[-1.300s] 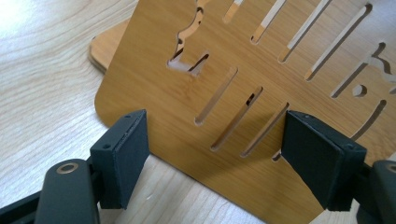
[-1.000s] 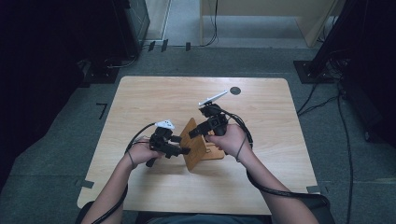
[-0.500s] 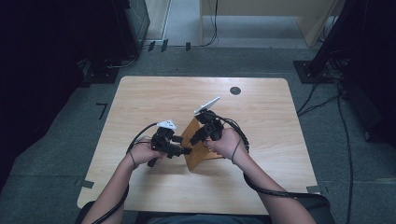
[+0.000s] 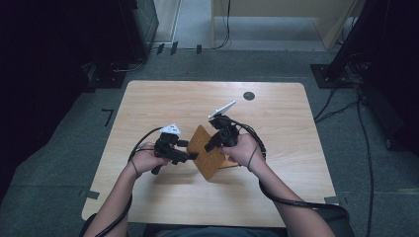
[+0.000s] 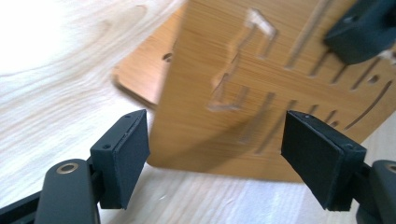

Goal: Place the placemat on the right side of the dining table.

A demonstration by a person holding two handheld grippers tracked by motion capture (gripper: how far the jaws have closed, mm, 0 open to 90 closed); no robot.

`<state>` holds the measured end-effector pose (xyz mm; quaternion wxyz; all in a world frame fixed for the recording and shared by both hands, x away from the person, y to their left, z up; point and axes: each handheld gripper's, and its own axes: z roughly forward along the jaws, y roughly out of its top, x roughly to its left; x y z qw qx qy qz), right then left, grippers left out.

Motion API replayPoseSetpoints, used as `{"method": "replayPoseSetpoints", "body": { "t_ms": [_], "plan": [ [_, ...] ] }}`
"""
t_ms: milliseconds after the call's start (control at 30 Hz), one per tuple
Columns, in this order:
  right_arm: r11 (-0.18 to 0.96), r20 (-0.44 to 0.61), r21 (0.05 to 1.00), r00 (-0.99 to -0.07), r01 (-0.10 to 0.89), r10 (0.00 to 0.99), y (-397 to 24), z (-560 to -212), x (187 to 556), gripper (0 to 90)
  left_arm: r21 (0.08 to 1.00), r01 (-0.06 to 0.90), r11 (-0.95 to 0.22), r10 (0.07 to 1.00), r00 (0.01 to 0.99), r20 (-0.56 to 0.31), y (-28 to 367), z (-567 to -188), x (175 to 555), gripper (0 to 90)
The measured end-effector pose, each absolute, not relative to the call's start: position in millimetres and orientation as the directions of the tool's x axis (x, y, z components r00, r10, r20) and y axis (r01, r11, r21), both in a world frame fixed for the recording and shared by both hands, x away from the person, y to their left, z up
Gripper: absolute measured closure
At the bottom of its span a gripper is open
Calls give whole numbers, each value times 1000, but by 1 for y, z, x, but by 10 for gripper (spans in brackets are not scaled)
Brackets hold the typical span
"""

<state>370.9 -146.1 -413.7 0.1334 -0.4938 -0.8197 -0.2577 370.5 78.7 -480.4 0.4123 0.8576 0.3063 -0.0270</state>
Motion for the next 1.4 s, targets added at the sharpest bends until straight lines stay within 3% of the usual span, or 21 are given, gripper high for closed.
{"method": "replayPoseSetpoints", "body": {
  "t_ms": [333,967,1400],
  "plan": [
    [365,483,312,-477,877,734,-151,-404,371,875,695,531,-484,526,812,-254,80,-480,372,225],
    [337,396,356,-467,872,791,-181,-390,381,874,683,551,-479,602,773,-202,82,-485,379,225],
    [319,334,374,-447,871,830,-192,-376,394,874,673,547,-498,600,778,-188,77,-487,381,225]
  ]
}}
